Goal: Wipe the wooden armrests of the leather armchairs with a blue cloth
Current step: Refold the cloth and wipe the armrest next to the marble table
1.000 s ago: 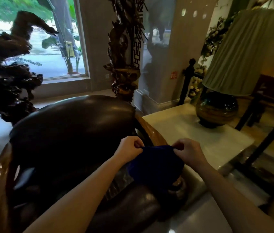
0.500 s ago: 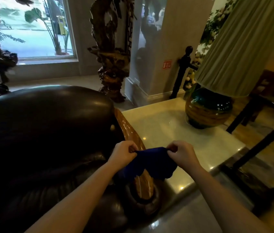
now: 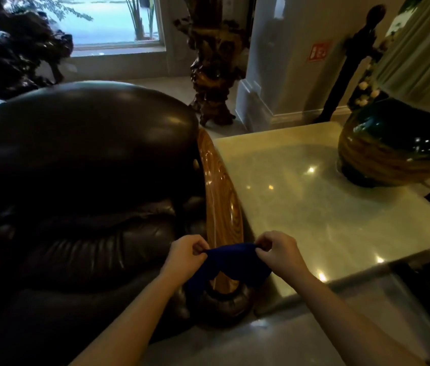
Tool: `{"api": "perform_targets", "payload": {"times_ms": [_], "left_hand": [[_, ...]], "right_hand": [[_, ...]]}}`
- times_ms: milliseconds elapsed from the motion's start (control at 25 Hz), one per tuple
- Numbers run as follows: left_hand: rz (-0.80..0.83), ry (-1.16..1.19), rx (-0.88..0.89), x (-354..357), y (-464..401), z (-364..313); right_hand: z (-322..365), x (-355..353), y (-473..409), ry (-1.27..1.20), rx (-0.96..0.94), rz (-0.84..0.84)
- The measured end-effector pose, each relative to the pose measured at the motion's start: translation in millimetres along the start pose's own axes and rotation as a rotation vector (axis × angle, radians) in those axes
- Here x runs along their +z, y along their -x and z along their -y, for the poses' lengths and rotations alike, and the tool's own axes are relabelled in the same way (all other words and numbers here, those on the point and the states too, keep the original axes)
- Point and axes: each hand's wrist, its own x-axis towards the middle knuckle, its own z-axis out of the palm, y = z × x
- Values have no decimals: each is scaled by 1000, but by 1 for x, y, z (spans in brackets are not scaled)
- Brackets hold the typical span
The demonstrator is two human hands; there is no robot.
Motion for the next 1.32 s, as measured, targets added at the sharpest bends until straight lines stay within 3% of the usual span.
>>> {"api": "perform_targets", "payload": {"times_ms": [400,840,1040,1160,1320], "left_hand": [[131,30,-144,105,-45,124],[-182,59,62,179,-134,197],[-590,-98,212,217,-107,204],[-491,-275,307,254,-99,217],[-432,-149,241,273,-121,228]], "right_hand": [[-107,138,-17,15,51,141],[-176,228,-77,-20,-45,-161],[-166,267,-40,75,-104,-410],[-165,301,-30,113,-151,-299],[-169,321,-46,96,-82,-315]]}}
